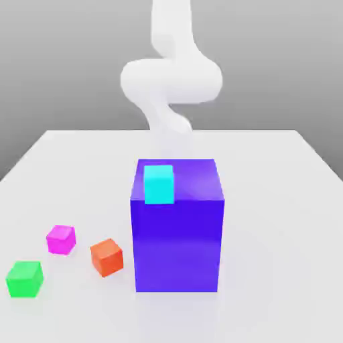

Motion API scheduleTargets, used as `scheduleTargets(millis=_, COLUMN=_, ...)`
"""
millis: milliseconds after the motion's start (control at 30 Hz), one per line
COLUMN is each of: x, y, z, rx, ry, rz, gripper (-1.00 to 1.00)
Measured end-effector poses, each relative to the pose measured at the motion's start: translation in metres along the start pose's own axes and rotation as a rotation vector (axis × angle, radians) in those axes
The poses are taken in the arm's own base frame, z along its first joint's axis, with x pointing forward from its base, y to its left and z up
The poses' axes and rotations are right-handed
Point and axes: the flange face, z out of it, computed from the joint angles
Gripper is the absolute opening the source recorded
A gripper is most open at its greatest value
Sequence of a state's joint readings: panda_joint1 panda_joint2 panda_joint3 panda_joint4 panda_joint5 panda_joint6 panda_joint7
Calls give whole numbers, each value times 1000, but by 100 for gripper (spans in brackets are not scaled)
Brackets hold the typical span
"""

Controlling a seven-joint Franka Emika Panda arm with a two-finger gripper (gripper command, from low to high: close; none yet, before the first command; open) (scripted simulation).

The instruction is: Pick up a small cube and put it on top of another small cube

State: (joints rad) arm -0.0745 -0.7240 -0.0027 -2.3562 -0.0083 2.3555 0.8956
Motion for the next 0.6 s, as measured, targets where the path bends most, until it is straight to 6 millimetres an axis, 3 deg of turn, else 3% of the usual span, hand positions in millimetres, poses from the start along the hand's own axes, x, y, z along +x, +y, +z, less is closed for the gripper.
scheduleTargets(millis=133, x=24, y=68, z=99, rx=-174, ry=-4, rz=286, gripper=0)
scheduleTargets(millis=300, x=34, y=178, z=189, rx=-367, ry=7, rz=635, gripper=0)
scheduleTargets(millis=467, x=14, y=300, z=246, rx=-548, ry=33, rz=990, gripper=0)
scheduleTargets(millis=600, x=-24, y=394, z=269, rx=-688, ry=59, rz=1278, gripper=0)
